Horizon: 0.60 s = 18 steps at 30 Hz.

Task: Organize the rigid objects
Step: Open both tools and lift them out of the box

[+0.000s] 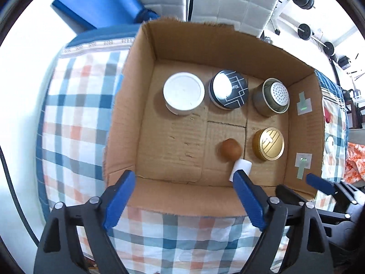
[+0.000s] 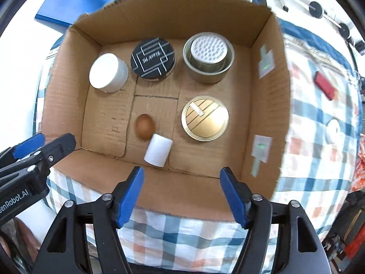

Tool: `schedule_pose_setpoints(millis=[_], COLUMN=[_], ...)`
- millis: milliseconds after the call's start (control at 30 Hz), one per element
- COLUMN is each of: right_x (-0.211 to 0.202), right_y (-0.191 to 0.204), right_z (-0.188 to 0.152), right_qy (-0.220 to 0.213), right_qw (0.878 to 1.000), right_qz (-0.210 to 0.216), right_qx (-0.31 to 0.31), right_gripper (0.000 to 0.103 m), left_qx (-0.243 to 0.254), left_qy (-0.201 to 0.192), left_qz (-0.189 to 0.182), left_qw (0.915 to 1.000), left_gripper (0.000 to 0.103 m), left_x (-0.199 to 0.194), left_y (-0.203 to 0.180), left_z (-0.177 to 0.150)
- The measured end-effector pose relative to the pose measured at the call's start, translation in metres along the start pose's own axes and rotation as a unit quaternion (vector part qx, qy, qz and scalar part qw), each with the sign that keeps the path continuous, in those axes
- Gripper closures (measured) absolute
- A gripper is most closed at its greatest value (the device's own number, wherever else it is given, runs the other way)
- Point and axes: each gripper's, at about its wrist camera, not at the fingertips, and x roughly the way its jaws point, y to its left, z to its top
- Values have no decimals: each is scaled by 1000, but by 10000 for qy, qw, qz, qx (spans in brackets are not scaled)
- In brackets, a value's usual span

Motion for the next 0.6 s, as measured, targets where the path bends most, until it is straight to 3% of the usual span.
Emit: schedule_pose_setpoints(millis=[100,233,600], right_x=[-14,-29,-65], right_y=[1,-2,-19], right_z=[-6,-15,-39], right_qy=[-152,-327,-593], right_qw=[9999,9994,9982], right_qz=[-35,-89,15], right_qx=[-66,-113,-78], right_gripper=[10,1,0], left_qx=[51,96,71], left_qy=[-87,-259,-696], left_qz=[-11,81,36], left_qw=[9999,9996,9975], left_gripper=[3,1,1], left_x=[-12,-29,-76], left_y=[-2,-7,-24], left_z=[-5,-13,-32])
